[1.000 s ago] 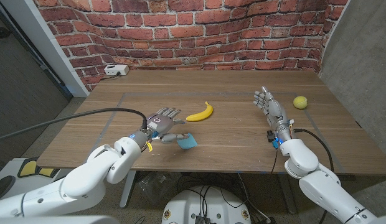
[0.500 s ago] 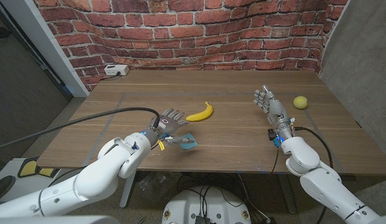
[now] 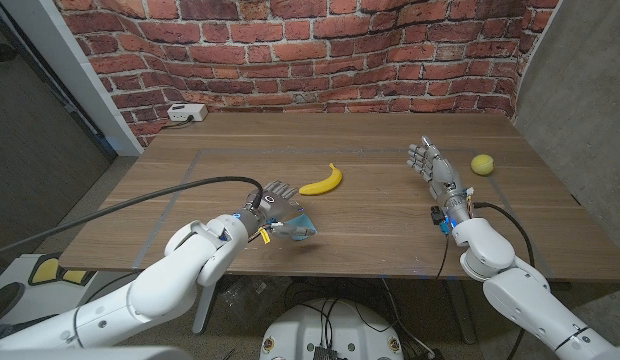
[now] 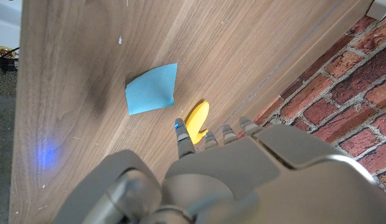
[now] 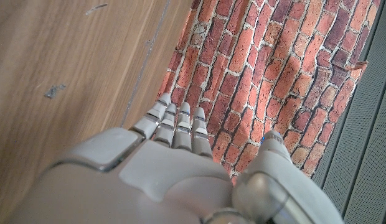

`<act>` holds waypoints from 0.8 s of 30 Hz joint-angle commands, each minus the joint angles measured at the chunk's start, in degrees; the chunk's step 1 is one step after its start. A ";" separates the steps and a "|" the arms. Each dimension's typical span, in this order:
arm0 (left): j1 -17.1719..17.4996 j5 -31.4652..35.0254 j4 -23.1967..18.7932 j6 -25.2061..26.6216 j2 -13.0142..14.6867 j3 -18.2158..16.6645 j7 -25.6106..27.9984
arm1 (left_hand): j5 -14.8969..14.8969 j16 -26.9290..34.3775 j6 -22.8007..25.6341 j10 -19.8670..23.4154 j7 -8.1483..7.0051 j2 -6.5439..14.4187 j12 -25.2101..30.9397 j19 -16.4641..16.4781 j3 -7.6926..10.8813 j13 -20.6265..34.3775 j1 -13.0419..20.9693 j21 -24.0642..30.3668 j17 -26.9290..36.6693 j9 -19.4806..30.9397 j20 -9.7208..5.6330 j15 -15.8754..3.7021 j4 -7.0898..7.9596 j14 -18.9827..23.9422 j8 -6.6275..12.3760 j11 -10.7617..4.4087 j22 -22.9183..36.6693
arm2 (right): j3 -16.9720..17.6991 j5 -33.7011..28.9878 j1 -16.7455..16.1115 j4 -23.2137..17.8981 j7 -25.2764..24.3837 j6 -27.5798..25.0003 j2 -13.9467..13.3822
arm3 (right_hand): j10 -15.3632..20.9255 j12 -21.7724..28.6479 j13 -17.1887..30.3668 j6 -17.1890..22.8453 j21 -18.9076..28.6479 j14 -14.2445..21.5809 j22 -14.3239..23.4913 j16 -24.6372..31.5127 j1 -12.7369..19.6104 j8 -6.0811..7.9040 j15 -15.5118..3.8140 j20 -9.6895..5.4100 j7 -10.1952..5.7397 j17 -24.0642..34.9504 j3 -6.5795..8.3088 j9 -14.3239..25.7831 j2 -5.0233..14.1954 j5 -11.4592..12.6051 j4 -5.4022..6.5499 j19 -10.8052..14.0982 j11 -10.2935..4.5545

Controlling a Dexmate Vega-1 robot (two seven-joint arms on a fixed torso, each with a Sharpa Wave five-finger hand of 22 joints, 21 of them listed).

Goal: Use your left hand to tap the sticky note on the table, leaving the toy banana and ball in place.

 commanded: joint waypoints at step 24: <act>-1.71 -2.01 4.68 -3.17 -3.99 2.02 2.09 | 0.63 0.18 -0.03 -17.54 -0.22 -0.09 0.14 -13.59 -0.82 0.16 -0.19 0.70 0.07 0.18 -0.26 -0.17 -0.19 -19.06 -0.32 -0.13 0.04 | -0.25 0.45 0.54 -0.09 0.06 -0.51 -0.67 | 0.07 -0.07 0.30 0.48 -0.52 -0.06 0.30 0.00 -0.25 0.11 0.07 0.36 -0.28 0.20 -0.17 0.06 0.01 0.35 -0.18 0.11 0.13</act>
